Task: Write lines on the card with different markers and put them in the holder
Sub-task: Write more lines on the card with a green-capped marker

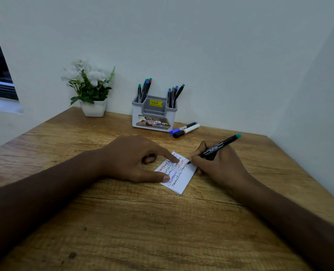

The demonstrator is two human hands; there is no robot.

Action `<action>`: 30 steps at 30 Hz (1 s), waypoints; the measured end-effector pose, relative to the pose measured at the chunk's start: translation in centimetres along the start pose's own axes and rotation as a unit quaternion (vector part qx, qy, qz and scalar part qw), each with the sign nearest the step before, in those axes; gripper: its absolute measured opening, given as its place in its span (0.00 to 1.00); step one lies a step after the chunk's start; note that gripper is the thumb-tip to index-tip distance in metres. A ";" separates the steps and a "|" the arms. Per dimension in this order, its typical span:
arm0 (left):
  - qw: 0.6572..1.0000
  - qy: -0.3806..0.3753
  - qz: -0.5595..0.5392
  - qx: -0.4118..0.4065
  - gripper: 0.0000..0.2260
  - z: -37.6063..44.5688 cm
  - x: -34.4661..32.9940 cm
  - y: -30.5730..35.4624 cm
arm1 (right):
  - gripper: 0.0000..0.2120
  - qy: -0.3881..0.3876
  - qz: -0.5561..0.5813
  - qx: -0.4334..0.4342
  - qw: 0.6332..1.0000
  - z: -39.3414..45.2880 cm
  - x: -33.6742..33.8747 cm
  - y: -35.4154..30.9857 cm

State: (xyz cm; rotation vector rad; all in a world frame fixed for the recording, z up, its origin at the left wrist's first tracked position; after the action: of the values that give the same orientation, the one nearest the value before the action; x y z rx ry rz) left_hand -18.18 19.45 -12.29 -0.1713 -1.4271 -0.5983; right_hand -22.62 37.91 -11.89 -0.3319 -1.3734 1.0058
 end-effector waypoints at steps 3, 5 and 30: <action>1.000 0.000 -0.004 -0.002 0.26 -0.1 -0.1 -0.1 | 0.05 0.013 0.002 -0.013 1.000 0.1 0.2 0.3; 1.000 0.002 -0.006 -0.004 0.26 -0.1 0.0 0.0 | 0.05 0.010 0.007 -0.021 1.000 0.2 0.1 0.5; 0.984 0.131 -0.121 -0.009 0.12 -0.3 1.4 0.2 | 0.07 -0.059 0.409 -0.089 0.906 -1.5 -2.6 -0.2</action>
State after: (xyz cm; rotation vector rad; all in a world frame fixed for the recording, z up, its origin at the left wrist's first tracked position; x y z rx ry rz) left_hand -17.81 19.05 -10.91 0.0676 -1.1950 -0.8022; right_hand -20.90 36.36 -13.70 -1.0605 -1.4582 1.6024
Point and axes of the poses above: each hand's wrist, its own z-axis towards the middle knuckle, its own x-axis out of the back of the hand, y = z × x, the point moved 9 cm from there along z, towards the middle knuckle, and after that the axes turned 4 degrees about -z, right-handed, at the moved point
